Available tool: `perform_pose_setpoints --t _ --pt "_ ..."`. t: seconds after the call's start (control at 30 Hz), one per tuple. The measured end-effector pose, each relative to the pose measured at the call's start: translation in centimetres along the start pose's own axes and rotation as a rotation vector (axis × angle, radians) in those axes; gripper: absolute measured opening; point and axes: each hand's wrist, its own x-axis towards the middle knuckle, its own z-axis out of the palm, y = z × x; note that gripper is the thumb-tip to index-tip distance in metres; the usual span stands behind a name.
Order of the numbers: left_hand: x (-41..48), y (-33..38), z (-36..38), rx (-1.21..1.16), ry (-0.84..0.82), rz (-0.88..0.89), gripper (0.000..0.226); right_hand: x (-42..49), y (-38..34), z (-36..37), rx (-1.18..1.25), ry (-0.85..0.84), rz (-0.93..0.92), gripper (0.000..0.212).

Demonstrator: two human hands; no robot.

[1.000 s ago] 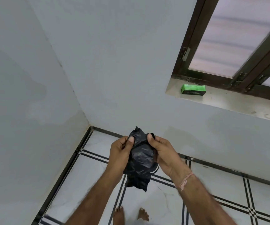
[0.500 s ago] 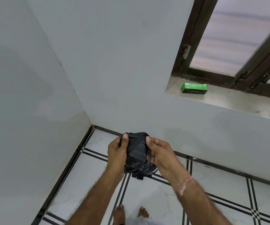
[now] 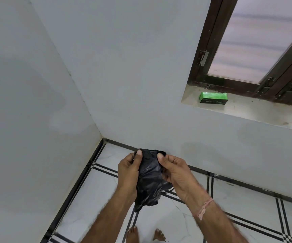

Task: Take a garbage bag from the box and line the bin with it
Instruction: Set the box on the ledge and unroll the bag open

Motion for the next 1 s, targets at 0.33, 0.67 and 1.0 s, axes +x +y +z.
perform_pose_setpoints --t 0.33,0.67,1.0 --pt "-2.4 0.5 2.8 0.132 -0.183 0.152 0.037 0.2 0.2 0.8 0.271 0.062 0.052 0.062" --pt "-1.6 -0.3 1.6 -0.136 -0.087 -0.123 0.038 -0.5 0.4 0.6 0.311 0.118 0.073 0.055" --pt "-0.1 -1.6 -1.8 0.084 -0.11 -0.001 0.041 1.9 -0.5 -2.3 0.08 0.474 0.054 0.037"
